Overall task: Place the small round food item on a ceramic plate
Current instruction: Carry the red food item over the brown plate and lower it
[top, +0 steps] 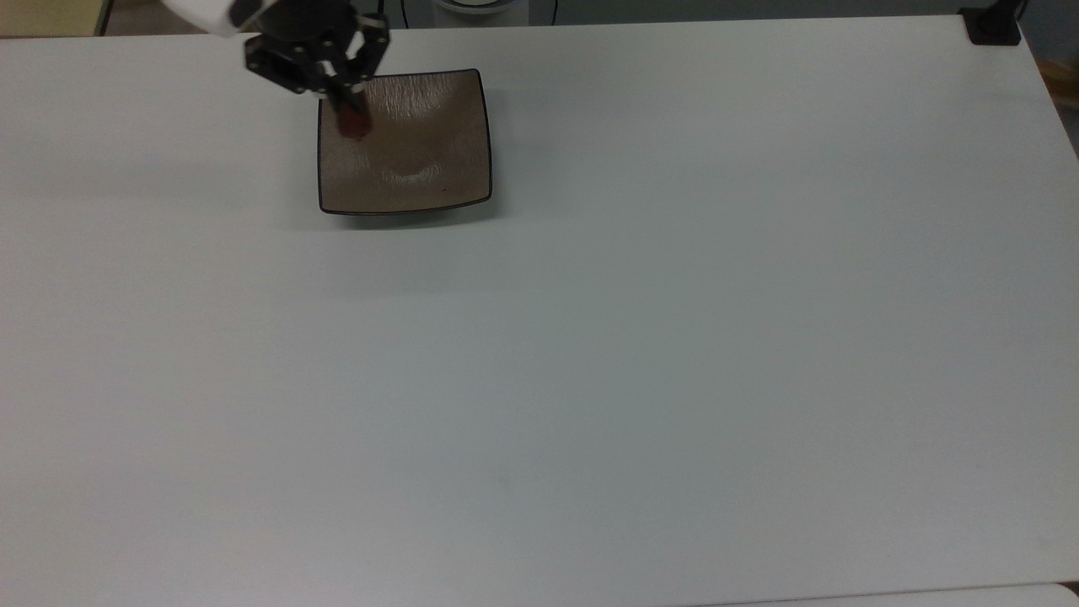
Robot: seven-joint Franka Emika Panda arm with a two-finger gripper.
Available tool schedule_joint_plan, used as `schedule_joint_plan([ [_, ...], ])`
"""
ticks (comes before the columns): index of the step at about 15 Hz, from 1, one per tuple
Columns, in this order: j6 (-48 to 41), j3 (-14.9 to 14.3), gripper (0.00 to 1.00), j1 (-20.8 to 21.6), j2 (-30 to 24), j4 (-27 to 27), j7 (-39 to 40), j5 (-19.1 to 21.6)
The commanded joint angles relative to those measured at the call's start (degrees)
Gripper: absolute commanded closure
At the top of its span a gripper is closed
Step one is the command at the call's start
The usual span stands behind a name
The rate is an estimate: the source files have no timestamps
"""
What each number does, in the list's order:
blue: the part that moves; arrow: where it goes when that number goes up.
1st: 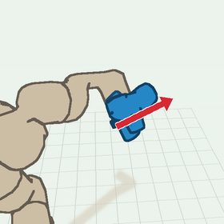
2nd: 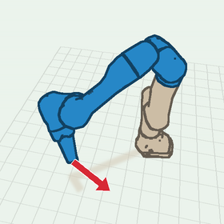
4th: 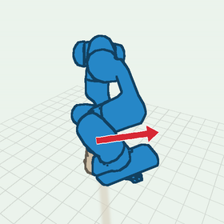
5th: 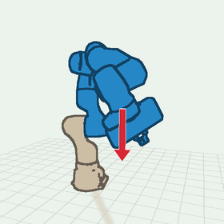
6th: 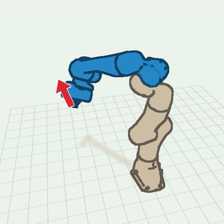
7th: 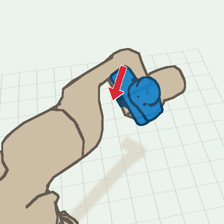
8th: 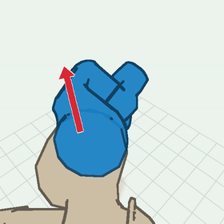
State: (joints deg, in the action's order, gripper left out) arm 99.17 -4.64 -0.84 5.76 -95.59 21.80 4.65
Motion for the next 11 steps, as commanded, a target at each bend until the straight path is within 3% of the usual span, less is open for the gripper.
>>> schedule_joint_plan([
  [1, 1.28, -0.46, 0.87, 3.03, -4.96, -9.50, -2.37, -0.51],
  [4, 1.55, 1.46, 0.87, 3.12, -5.06, -13.38, -2.38, -0.60],
  [11, 11.29, 1.47, 0.86, 3.03, -5.15, -23.31, -2.38, -4.99],
])
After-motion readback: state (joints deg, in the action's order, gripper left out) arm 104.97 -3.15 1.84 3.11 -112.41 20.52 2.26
